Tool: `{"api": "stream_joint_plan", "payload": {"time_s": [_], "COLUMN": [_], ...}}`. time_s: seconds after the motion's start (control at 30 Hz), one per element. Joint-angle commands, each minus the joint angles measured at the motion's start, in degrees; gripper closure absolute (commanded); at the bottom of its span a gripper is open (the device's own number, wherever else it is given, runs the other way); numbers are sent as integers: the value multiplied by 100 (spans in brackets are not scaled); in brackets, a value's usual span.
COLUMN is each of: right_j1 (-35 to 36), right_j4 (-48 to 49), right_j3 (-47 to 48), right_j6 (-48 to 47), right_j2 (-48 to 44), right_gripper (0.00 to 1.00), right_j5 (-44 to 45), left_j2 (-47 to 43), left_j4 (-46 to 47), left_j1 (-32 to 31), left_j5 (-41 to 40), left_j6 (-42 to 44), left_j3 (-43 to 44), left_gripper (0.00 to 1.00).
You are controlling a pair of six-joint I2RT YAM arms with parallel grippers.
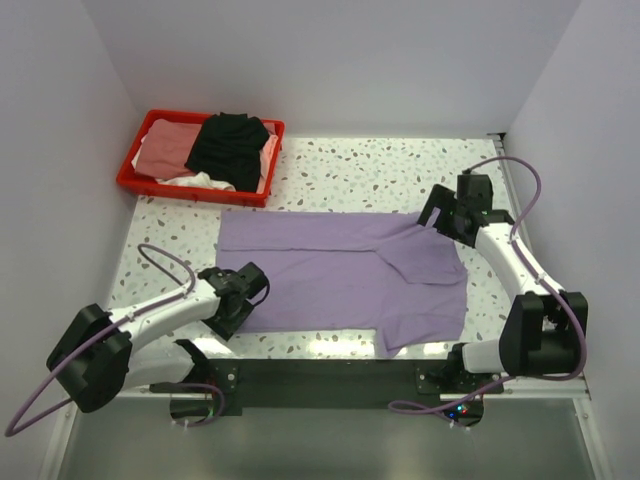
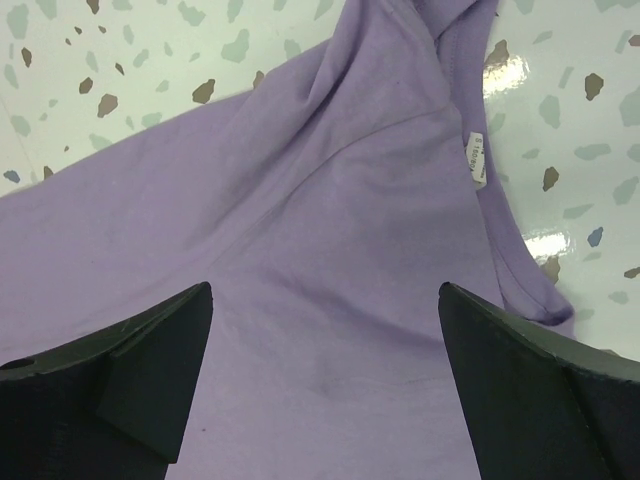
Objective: Fold and stack the t-shirts
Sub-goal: Fold the tshirt
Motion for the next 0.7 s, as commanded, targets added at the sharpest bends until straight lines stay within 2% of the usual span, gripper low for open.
{"api": "stream_joint_plan", "payload": {"time_s": [0.0, 0.17, 0.2, 0.27, 0.3, 0.37, 0.4, 0.53, 0.67], "right_j1": [-26, -26, -26, -26, -26, -26, -26, 35, 1167], "right_j4": [-21, -127, -153, -241, -276, -442, -539, -1170, -1778], "right_j3": [123, 149, 149, 175, 176, 202, 202, 18, -220], "right_j6": [-93, -93, -93, -75, -75, -75, -127, -321, -76], "right_j2": [-107, -133, -142, -159, -186, -230, -273, -580, -897], "right_gripper": [1, 1, 1, 1, 1, 1, 1, 1, 1], "right_j5": [152, 196, 213, 240, 266, 284, 310, 327, 766], "left_j2": [-4, -84, -84, -84, -110, -136, -163, -259, -400], "left_j4": [73, 371, 363, 319, 293, 188, 169, 248, 152], "left_j1": [56, 83, 92, 92, 100, 92, 92, 109, 284], "left_j5": [-124, 51, 69, 43, 8, -97, -133, -352, -590], "left_j6": [-120, -85, -94, -85, -77, -68, -33, 178, 406], "left_j3": [-197, -443, -461, -435, -417, -321, -294, -180, -74], "left_gripper": [46, 63, 71, 79, 86, 93, 100, 100, 100]}}
